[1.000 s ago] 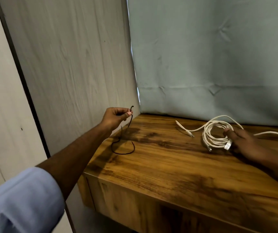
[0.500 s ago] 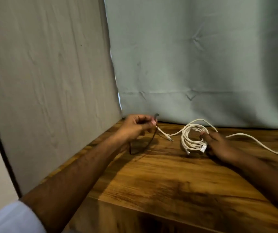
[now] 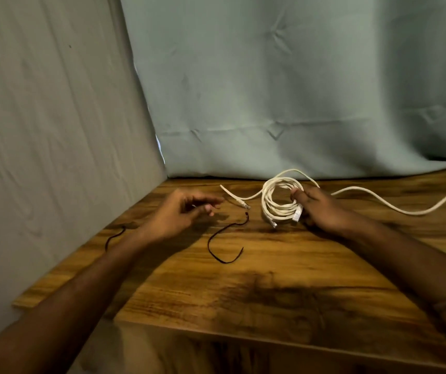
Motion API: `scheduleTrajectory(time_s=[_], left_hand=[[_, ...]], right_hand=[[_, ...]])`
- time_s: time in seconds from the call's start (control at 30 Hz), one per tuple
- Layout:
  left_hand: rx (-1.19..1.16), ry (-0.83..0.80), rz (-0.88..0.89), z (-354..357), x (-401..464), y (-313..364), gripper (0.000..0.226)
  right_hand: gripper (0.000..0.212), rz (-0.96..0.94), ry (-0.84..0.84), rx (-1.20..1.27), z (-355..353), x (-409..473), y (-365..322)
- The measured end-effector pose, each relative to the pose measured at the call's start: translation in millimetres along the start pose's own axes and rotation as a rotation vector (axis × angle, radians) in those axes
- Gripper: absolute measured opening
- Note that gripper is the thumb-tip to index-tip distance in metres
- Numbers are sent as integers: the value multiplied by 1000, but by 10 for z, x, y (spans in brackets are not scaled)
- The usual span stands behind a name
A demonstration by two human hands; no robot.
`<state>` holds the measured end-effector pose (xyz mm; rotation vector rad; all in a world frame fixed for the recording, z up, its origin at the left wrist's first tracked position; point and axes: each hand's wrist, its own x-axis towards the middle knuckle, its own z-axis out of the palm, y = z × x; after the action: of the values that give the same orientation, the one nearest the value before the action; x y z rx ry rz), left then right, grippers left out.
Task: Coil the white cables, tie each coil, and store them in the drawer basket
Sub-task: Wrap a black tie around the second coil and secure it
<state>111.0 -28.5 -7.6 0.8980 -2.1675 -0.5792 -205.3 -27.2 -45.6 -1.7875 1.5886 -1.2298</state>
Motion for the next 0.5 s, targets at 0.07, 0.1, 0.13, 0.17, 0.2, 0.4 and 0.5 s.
scheduleTrajectory(time_s=[0.07,0.1,0.13,0.17,0.2,0.4,0.5], left_hand=[[206,-271,70,-142,-92,34,32],[288,-393,95,-173,-139,32,35],[344,-462,115,-174,-190,28,36],[375,-467,152,-140,-216,14,33],[394,-426,202,-95,-234,3,28],[447,-230,275,140,-257,88,14],[162,-8,-4,400,-223,275,12]], right_hand=[[48,-1,3,6,3,14,-2],[50,0,4,-1,9,23,-5],[51,1,1,0,18,31,-13],[52,7,2,7,14,21,0],[52,12,3,11,5,12,13],[50,19,4,12,7,-43,-15],[51,20,25,-32,1,-32,-2]])
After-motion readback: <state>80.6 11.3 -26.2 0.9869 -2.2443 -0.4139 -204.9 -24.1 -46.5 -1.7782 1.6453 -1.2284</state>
